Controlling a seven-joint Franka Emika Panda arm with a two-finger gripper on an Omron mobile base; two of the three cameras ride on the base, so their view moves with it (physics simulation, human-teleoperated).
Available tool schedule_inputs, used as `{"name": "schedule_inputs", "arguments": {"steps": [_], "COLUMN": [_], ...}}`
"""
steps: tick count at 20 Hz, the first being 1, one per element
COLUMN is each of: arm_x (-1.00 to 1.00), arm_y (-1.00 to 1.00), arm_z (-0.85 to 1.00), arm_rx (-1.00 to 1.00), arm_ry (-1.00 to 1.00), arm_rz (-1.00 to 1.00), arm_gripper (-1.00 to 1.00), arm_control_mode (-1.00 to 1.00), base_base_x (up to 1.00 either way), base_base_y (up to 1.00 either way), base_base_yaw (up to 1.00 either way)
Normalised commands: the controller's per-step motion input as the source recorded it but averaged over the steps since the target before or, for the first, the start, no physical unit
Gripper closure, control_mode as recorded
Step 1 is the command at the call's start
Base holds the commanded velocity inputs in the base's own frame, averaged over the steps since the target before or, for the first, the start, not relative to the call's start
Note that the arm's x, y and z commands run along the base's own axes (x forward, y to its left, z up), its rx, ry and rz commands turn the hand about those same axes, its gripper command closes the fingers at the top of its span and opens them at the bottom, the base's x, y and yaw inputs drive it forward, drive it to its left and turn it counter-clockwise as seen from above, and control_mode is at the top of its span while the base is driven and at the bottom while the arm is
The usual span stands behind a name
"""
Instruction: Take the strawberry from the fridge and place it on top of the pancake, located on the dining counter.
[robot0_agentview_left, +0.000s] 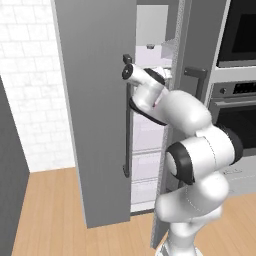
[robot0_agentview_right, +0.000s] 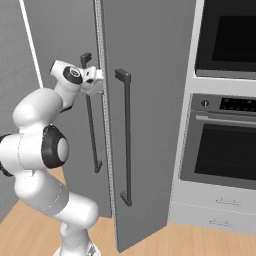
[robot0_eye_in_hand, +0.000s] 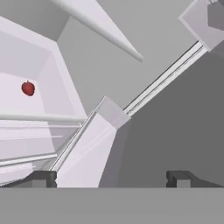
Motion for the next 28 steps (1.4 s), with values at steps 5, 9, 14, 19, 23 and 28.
{"name": "schedule_inputs", "arguments": {"steps": [5,9,14,19,23,28], "arm_x": [-0.37,-0.51,-0.47,-0.52,-0.35,-0.15], "arm_y": [-0.39,-0.34,-0.74,-0.94,-1.00,-0.95], "arm_z": [0.00,0.08,0.10,0.07,0.12,0.11], "arm_rx": [0.00,0.00,0.01,0.06,0.09,0.05], "arm_ry": [0.00,0.00,0.00,-0.02,-0.06,-0.15], "arm_rz": [-0.01,-0.06,-0.01,0.00,0.00,0.00], "arm_gripper": [-1.00,-1.00,-1.00,-1.00,-1.00,-1.00], "arm_control_mode": [-1.00,-1.00,-1.00,-1.00,-1.00,-1.00], "base_base_x": [0.00,0.00,0.00,0.00,0.00,0.00], "base_base_y": [0.00,0.00,0.00,0.00,0.00,0.00], "base_base_yaw": [0.00,0.00,0.00,0.00,0.00,0.00]}}
